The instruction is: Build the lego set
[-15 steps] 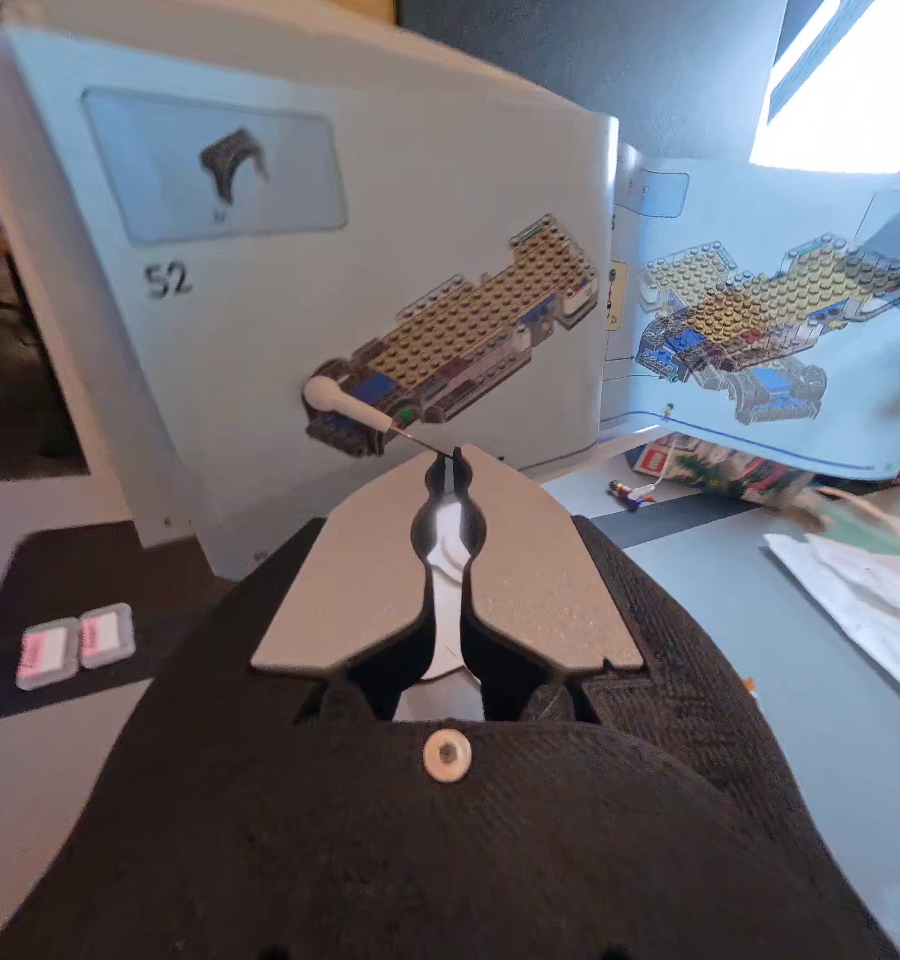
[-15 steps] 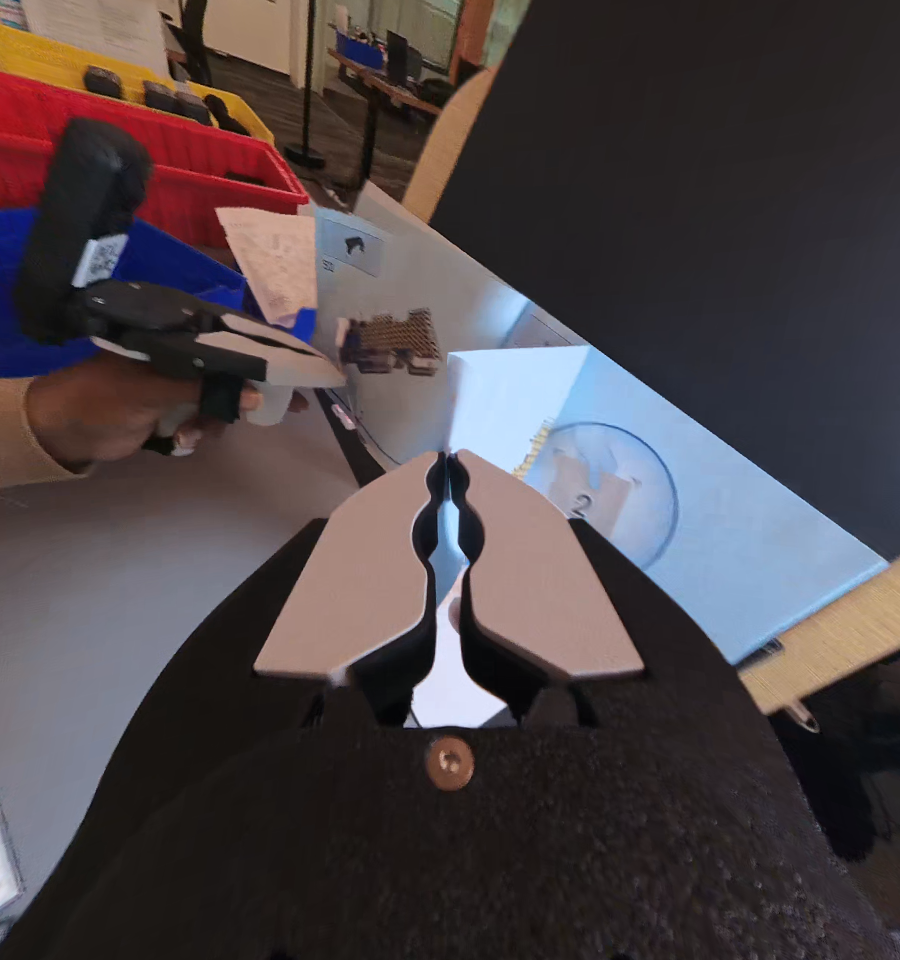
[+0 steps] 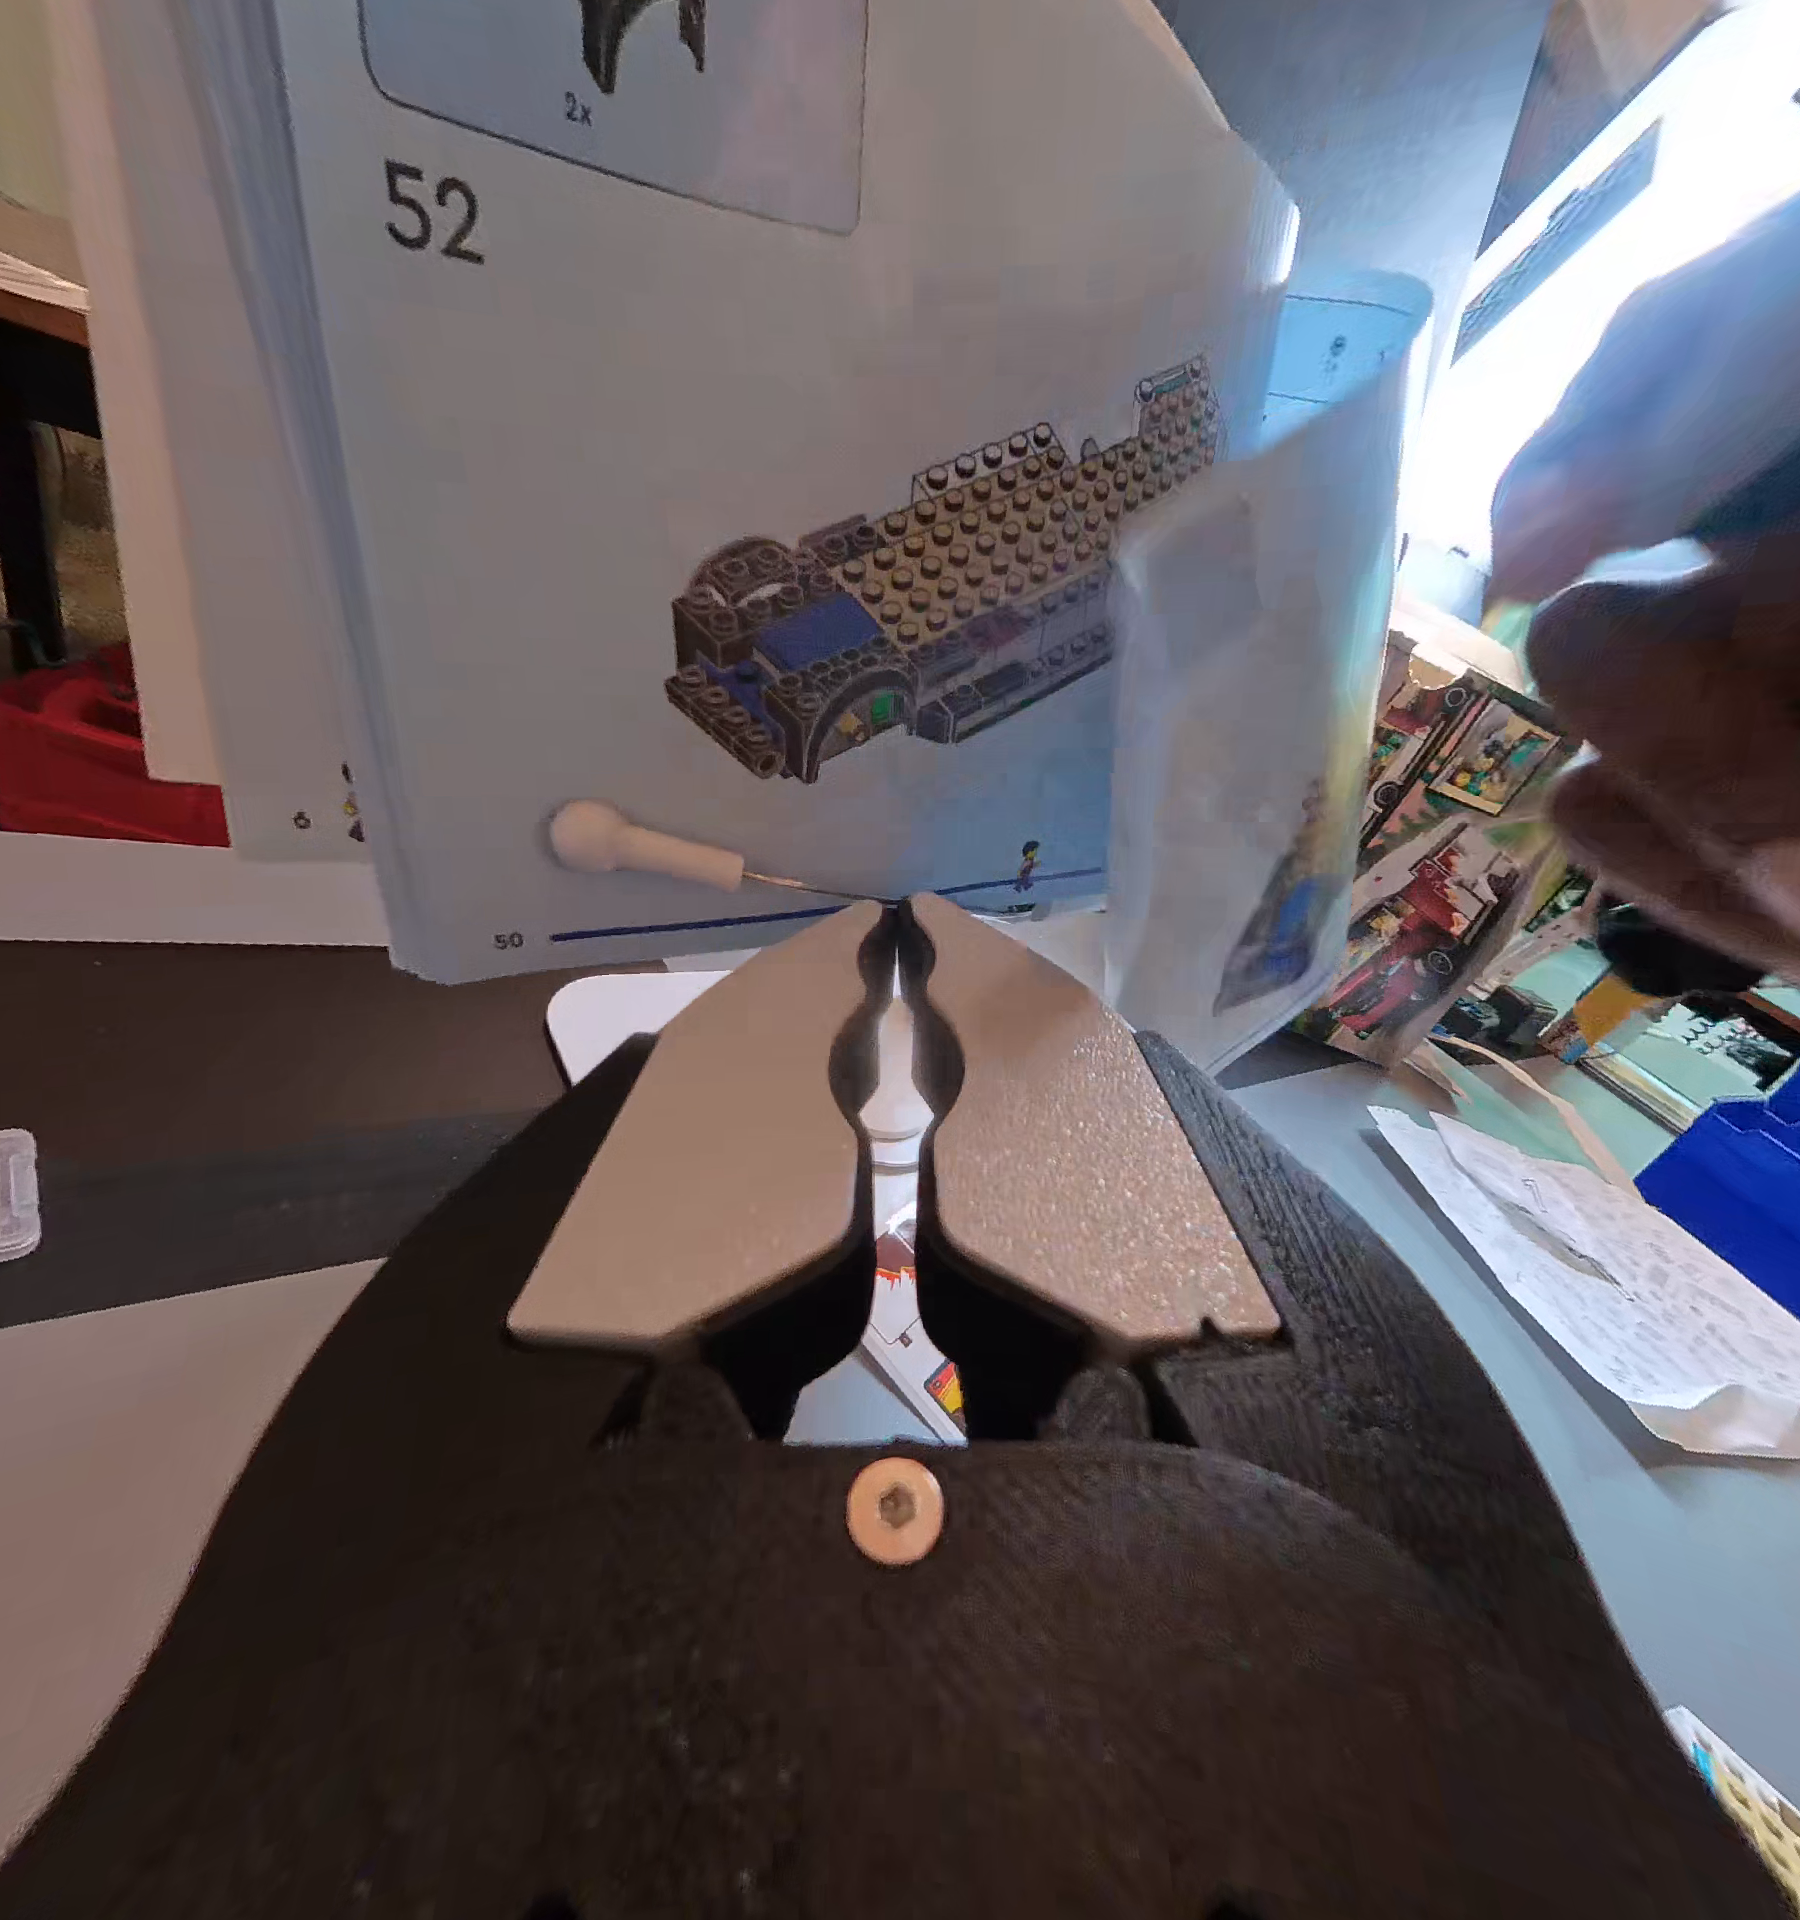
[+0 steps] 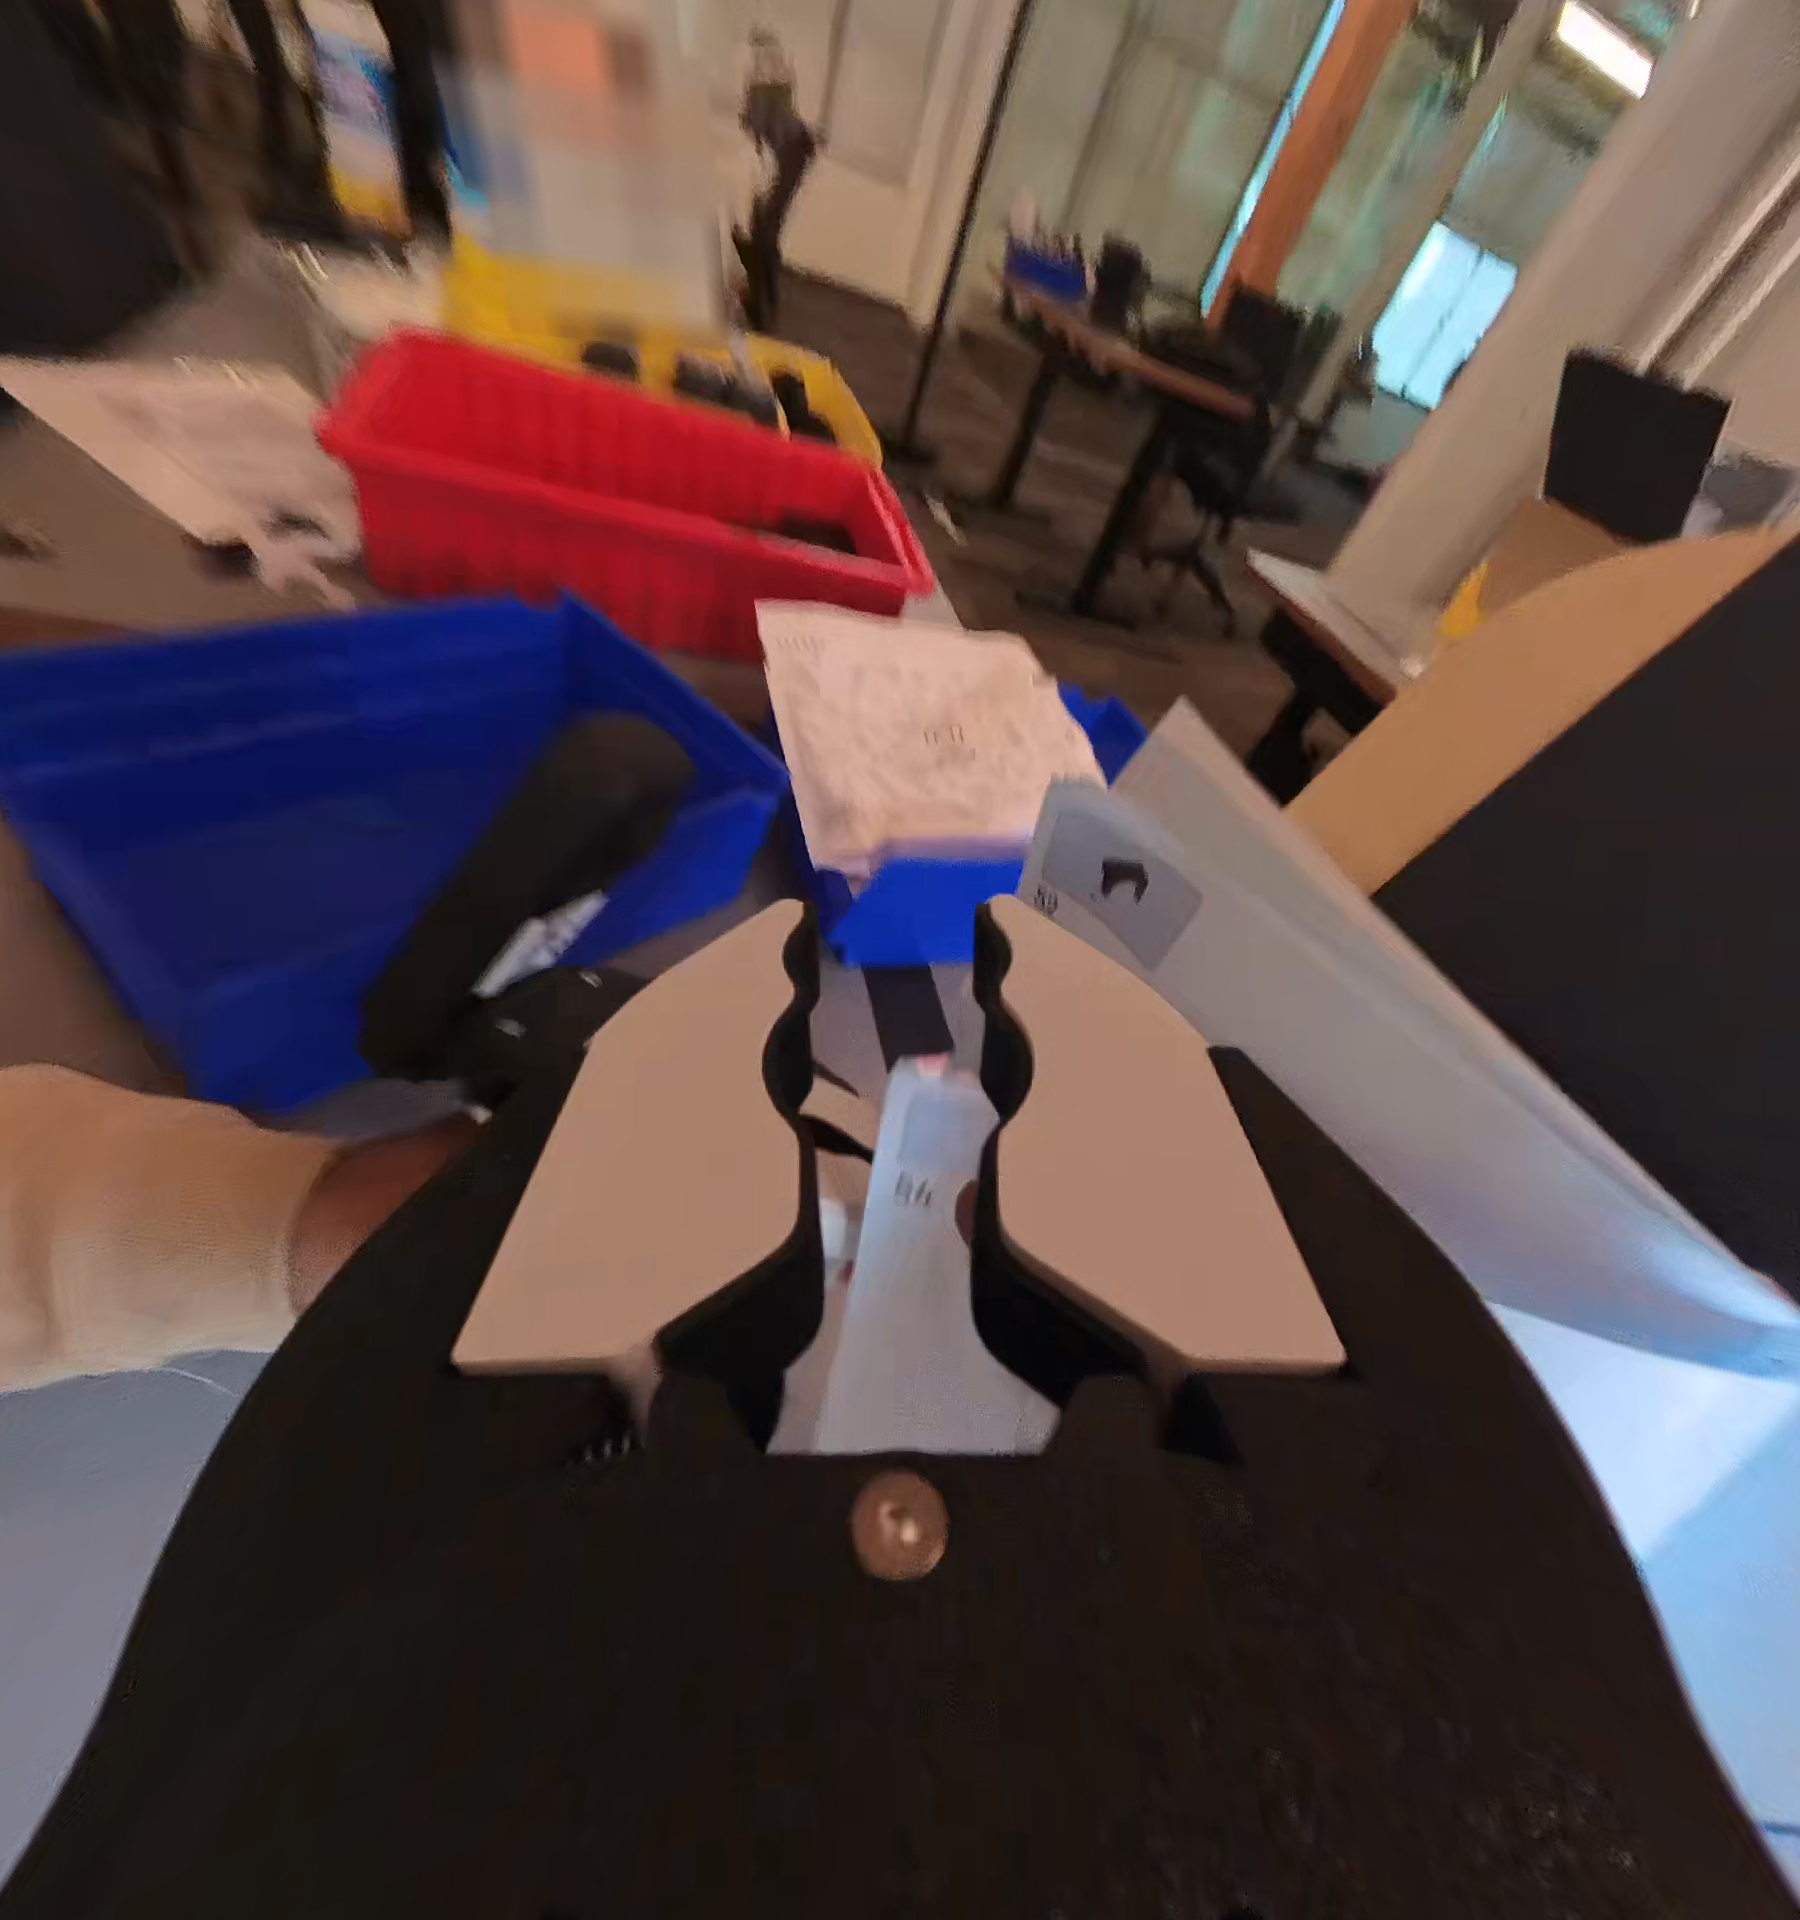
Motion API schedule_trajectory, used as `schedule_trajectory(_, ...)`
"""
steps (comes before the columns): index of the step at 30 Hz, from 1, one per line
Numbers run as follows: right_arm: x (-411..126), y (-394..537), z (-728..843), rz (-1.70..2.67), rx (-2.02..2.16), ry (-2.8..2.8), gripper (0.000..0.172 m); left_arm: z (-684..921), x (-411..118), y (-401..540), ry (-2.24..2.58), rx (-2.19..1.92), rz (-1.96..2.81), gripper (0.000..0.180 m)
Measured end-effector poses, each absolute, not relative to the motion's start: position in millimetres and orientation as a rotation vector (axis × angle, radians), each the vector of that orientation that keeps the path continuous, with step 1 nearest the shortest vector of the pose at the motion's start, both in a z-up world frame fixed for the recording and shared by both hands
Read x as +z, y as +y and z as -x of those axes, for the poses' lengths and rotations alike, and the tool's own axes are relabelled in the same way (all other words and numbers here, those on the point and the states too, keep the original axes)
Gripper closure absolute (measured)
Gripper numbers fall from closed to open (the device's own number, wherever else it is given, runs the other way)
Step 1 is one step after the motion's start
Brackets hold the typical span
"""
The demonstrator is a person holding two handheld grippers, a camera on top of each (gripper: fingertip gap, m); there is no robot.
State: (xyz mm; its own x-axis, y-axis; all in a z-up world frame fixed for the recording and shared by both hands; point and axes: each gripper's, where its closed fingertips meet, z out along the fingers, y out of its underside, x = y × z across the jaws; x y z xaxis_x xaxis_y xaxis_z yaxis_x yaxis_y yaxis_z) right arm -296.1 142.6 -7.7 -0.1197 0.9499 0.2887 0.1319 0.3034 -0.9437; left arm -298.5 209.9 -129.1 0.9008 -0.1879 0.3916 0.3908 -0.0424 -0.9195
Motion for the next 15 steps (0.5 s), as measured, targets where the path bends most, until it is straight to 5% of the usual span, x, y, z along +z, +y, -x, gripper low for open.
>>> schedule_trajectory(5,54,215,201,0.996,0.911,-1.173,0.152,297,-131,211,-0.168,-0.495,1.545,0.18)
schedule_trajectory(9,-21,309,158,1.272,0.547,-1.235,0.16,294,-135,212,-0.169,-0.484,1.563,0.18)
schedule_trajectory(15,-95,262,204,1.082,0.31,-1.55,0.161,282,-132,212,-0.159,-0.571,1.534,0.16)
